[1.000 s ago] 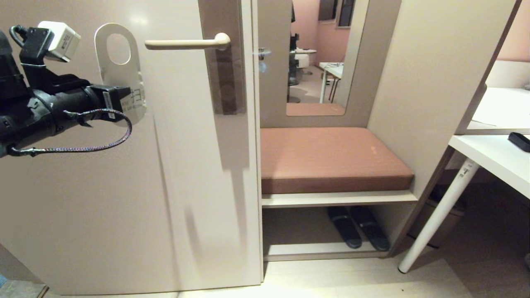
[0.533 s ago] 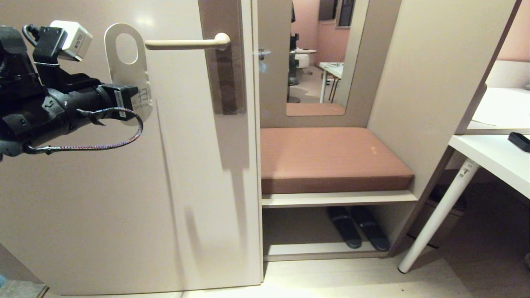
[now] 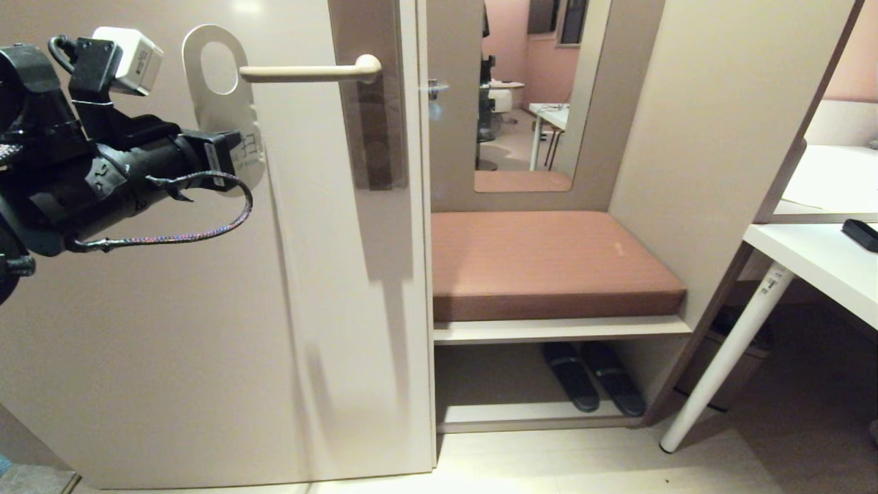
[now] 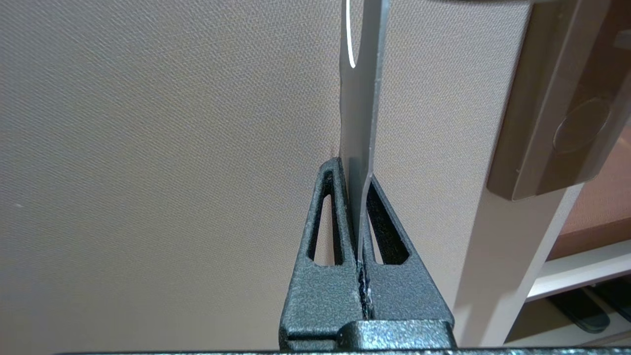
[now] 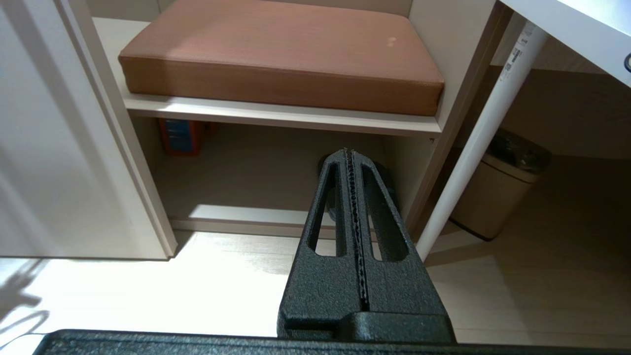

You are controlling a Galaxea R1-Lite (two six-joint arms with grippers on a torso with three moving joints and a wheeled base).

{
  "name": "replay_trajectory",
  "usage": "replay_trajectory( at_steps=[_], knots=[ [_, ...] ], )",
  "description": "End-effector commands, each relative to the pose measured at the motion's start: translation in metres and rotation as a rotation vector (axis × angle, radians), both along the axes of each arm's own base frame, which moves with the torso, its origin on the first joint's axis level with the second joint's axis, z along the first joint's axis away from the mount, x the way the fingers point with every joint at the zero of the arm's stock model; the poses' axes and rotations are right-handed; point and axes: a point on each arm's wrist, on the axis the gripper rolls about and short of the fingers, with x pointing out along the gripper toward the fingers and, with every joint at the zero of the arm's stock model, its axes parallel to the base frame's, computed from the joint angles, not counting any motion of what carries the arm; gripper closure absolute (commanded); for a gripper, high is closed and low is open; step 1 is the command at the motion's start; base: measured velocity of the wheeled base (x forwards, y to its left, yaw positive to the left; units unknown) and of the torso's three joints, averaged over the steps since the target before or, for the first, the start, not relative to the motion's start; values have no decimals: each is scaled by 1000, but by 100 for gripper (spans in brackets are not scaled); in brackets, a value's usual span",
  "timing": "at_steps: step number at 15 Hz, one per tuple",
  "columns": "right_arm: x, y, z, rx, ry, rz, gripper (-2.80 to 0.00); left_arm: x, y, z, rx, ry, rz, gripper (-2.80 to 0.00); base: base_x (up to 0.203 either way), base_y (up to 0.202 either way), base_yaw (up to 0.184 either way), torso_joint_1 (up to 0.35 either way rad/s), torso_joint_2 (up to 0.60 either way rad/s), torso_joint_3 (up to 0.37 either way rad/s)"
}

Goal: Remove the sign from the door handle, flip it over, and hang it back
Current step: Hang the sign back with the other side facing out

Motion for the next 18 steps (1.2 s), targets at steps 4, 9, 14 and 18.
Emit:
replay_trajectory(
  at_steps=[4,9,14,18],
  knots=[
    [0,0,0,-1,0,1,0,1,-5,-9,3,27,-17,0,0,0,0,0,0,0],
    [0,0,0,-1,0,0,0,3,-7,-10,-6,32,-18,0,0,0,0,0,0,0],
    [0,0,0,-1,0,0,0,7,-9,-10,-18,21,-21,0,0,0,0,0,0,0],
    [0,0,0,-1,0,0,0,7,-14,-6,-20,6,-37,0,0,0,0,0,0,0]
  ],
)
